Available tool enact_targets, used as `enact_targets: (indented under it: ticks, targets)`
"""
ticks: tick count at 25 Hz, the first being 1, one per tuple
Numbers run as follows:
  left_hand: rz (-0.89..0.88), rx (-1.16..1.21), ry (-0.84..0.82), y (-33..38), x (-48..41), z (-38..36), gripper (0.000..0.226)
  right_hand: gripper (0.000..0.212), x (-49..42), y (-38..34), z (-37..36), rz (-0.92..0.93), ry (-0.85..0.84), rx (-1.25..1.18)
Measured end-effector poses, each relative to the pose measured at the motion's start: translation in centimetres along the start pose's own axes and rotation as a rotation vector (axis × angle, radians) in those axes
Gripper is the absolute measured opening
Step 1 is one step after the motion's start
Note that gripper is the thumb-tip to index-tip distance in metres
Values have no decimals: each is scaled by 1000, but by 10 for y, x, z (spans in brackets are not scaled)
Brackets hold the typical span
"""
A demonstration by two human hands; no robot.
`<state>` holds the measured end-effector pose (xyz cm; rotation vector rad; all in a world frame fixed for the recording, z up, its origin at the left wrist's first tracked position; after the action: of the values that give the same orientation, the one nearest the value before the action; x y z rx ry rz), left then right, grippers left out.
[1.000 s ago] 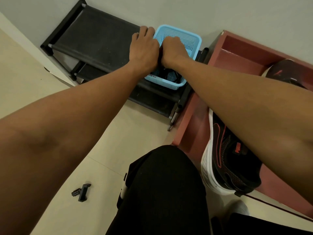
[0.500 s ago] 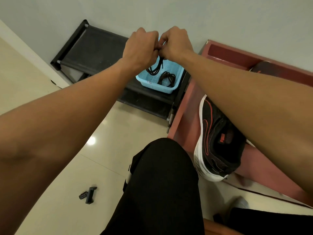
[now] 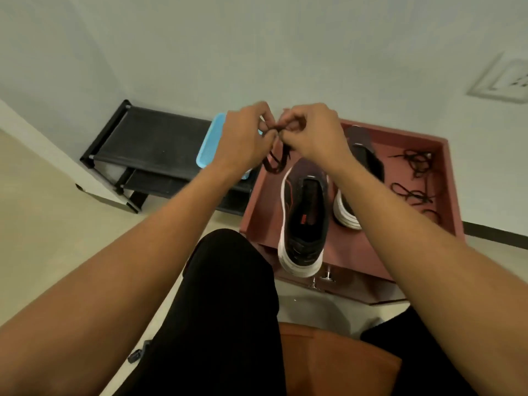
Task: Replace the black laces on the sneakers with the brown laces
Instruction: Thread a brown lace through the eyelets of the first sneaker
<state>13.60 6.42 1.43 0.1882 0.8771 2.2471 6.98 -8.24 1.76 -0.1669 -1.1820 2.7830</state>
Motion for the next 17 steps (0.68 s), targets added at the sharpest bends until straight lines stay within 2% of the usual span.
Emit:
enact_targets:
  ticks: [6, 10, 17]
  targets:
    - [-60, 163, -105, 65, 33, -88, 13, 15, 108, 63, 39, -165, 43, -105]
    - [-20, 335, -186, 76, 27, -112, 18, 13, 125, 86, 60, -205, -5, -155]
    - [65, 532, -225, 73, 19, -126, 20, 16, 121, 97, 70, -186, -59, -209]
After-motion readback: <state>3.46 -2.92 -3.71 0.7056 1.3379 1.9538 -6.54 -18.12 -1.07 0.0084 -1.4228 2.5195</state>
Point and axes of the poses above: each hand's wrist, its own x-axis away from the middle knuckle, its own z-axis out of the back of the hand, y = z × x, the point moved 5 cm from there along -x, towards the middle knuckle, and after that the axes turned 15 degrees about -y, right-handed, at the moved point
